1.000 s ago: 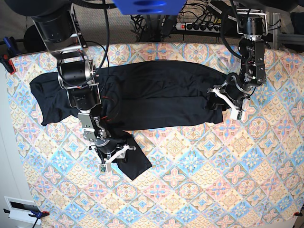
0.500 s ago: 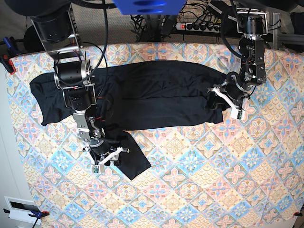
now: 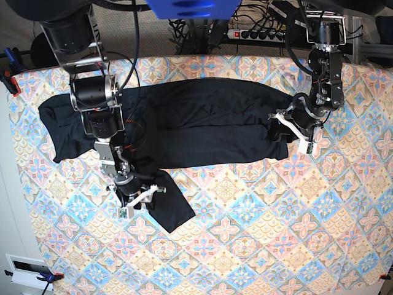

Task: Layout the t-shirt on the table in an organized manner, then fold the t-shirt properly
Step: 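Grasp the sleeve end with the right gripper and tuck it under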

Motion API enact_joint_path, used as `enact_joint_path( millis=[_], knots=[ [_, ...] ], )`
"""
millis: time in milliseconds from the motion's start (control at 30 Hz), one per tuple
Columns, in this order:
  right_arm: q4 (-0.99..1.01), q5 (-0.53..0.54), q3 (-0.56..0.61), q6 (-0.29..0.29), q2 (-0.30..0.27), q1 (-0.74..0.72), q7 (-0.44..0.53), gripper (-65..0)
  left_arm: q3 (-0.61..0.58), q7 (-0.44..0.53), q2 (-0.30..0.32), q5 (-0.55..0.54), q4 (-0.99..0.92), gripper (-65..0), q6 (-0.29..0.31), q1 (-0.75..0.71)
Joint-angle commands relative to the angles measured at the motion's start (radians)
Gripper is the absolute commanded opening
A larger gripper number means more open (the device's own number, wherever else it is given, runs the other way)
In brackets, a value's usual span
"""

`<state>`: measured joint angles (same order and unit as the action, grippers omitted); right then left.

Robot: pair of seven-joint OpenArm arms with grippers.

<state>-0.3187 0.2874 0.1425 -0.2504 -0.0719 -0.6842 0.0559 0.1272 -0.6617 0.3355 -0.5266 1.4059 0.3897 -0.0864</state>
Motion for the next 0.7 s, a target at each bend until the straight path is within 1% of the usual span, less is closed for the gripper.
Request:
enact_joint_path(
  millis=[0, 267, 367, 433, 500, 533, 567, 600, 667],
  knots=[
    [-0.012, 0.005, 0.001, -0.003, -0.006, -0.039, 0.025, -40.0, 0.002, -0.025, 0.009, 0.003, 0.008, -39.2, 0.001, 0.001],
    [-0.012, 0.005, 0.003, -0.003, -0.006, -0.038, 0.02, -40.2, 0.002, -0.025, 0.009, 0.003, 0.008, -39.2, 0.001, 0.0],
    [-0.012, -0.01, 0.003, -0.003, -0.006, -0.038, 0.019, -41.1, 0.002, -0.025, 0.009, 0.003, 0.008, -39.2, 0.001, 0.0],
    [-0.012, -0.072, 0.003, -0.003, -0.004, -0.038, 0.019, -45.4, 0.002, -0.025, 0.009, 0.003, 0.008, -39.2, 0.001, 0.0],
    [-0.012, -0.149, 0.001, -0.003, 0.001, -0.038, 0.019, -52.6, 0.002, -0.025, 0.009, 0.003, 0.008, -39.2, 0.001, 0.0],
    [-0.013, -0.184, -0.004, -0.003, 0.001, -0.038, 0.019, -57.3, 0.002, -0.025, 0.009, 0.003, 0.008, -39.2, 0.001, 0.0],
    [-0.013, -0.204, -0.005, -0.003, 0.002, -0.038, 0.022, -61.9, 0.002, -0.025, 0.009, 0.003, 0.008, -39.2, 0.001, 0.0],
    [-0.013, -0.211, -0.005, -0.003, 0.002, -0.038, 0.02, -65.0, 0.002, -0.025, 0.009, 0.003, 0.008, -39.2, 0.001, 0.0],
    [-0.013, -0.213, -0.005, -0.003, 0.002, -0.036, 0.02, -64.5, 0.002, -0.025, 0.009, 0.003, 0.008, -39.2, 0.001, 0.0]
  ],
)
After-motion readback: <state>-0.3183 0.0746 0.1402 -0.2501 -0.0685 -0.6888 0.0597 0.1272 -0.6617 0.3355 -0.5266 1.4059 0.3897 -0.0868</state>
